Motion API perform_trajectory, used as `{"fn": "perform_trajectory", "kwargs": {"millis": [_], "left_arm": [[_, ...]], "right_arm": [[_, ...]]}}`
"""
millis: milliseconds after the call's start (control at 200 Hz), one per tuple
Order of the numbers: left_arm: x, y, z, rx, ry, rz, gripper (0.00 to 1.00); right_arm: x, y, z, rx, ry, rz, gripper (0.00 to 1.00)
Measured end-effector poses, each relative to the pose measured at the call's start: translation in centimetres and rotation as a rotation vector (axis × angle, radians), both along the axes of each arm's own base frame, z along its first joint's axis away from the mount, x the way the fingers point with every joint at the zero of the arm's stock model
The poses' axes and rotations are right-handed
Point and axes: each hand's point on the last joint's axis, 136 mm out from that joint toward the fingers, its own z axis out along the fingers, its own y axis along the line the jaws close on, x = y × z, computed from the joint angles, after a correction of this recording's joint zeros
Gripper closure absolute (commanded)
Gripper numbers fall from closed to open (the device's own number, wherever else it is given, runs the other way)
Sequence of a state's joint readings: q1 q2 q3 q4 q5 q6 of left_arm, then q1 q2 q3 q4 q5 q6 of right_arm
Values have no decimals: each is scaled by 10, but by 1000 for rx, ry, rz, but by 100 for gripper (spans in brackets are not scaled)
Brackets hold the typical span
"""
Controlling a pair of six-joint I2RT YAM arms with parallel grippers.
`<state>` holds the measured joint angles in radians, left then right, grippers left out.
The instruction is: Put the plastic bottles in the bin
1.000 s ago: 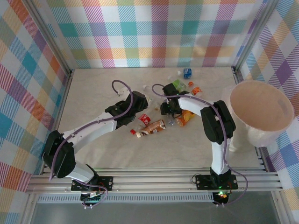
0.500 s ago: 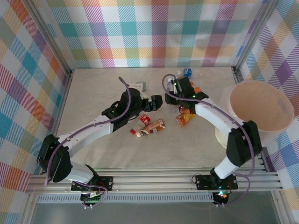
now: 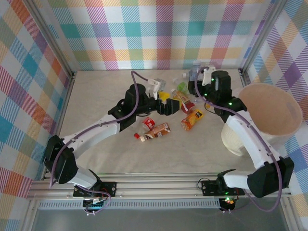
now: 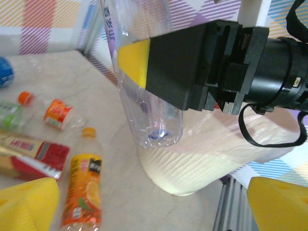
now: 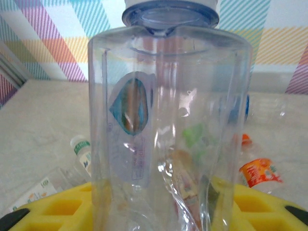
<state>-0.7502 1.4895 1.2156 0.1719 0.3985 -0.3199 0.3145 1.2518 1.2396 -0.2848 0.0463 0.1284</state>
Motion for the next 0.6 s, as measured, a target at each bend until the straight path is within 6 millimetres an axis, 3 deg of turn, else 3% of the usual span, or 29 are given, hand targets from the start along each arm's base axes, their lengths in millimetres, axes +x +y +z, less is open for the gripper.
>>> {"fn": "perform_trajectory", "kwargs": {"millis": [135, 305, 415, 600], "left_arm": [[-7, -20, 5, -18, -13, -61, 0], [1, -42, -6, -12, 1, -86, 0], [7, -47, -16, 0, 20, -73, 0], [23, -42, -21, 11, 36, 22, 0]], "right_arm": [[-5, -30, 39, -29, -105, -60, 52], [-12, -82, 77, -73, -191, -199, 53], [-21, -119, 81, -120, -193, -316, 52], [-38, -186, 72, -207, -132, -541, 52]]}}
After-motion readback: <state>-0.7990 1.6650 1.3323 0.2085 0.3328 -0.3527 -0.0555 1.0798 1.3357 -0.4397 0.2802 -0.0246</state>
